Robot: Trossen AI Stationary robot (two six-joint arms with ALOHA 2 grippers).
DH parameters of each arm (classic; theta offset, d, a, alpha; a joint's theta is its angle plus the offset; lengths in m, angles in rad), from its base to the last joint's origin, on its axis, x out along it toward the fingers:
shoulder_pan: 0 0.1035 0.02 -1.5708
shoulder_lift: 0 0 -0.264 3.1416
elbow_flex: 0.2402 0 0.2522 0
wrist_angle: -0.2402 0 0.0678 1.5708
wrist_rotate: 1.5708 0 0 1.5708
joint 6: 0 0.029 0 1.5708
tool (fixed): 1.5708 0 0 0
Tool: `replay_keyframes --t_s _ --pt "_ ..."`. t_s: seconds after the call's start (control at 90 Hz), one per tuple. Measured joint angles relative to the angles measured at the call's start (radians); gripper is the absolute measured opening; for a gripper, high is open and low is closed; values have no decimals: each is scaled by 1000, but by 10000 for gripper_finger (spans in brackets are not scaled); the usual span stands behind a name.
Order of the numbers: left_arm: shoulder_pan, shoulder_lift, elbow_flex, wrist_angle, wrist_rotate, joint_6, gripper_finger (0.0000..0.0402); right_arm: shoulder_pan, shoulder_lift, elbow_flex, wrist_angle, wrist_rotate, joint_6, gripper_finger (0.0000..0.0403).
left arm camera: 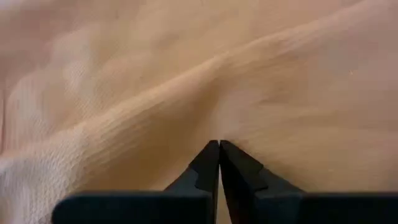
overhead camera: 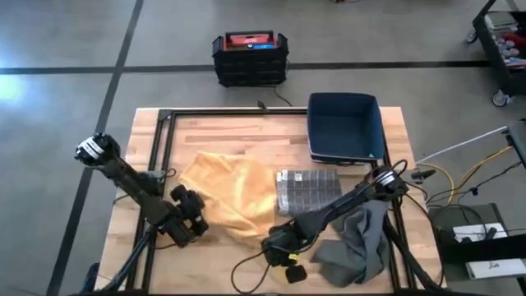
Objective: Fold towel
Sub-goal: Fold the yellow kitchen towel
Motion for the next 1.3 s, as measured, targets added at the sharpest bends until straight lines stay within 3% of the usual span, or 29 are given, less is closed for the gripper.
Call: replay_keyframes --t_s 0.056,0.156,0.256,0.311,0.378,0.489,0.589,0.711,0.789,0.933,1.011,1.167,1.3 --pt "-2 -20 53 -5 -3 43 0 -6 -38 1 -2 77 -29 0" --pt "-6 -47 117 57 -12 147 0 -16 -89 2 -40 330 -52 0" --pt "-6 -47 115 179 -13 234 0 -41 -93 1 -43 591 -29 0" --pt "-5 -34 95 295 -15 279 0 -60 -78 -2 -44 652 -5 0" --pt "-4 -5 56 446 2 333 0 -83 -54 -7 -58 640 20 0" --pt "-6 52 22 593 88 377 0 -83 -12 -13 -176 498 14 0" --pt "-8 86 19 587 122 378 0 -56 -5 -13 -225 398 0 0" --pt "4 91 39 520 121 423 0 -34 -6 -12 -207 389 -9 0" --pt "12 81 69 385 122 442 8 -35 -6 -12 -195 393 -12 0" --pt "24 75 138 114 144 379 67 -42 -7 -11 -161 398 45 0" --pt "24 83 140 47 144 354 114 -42 -8 -11 -162 392 84 0" --pt "26 104 76 147 162 368 203 -37 -10 -11 -163 331 151 3" --pt "28 137 36 229 144 456 245 -34 -10 -11 -163 328 158 28"
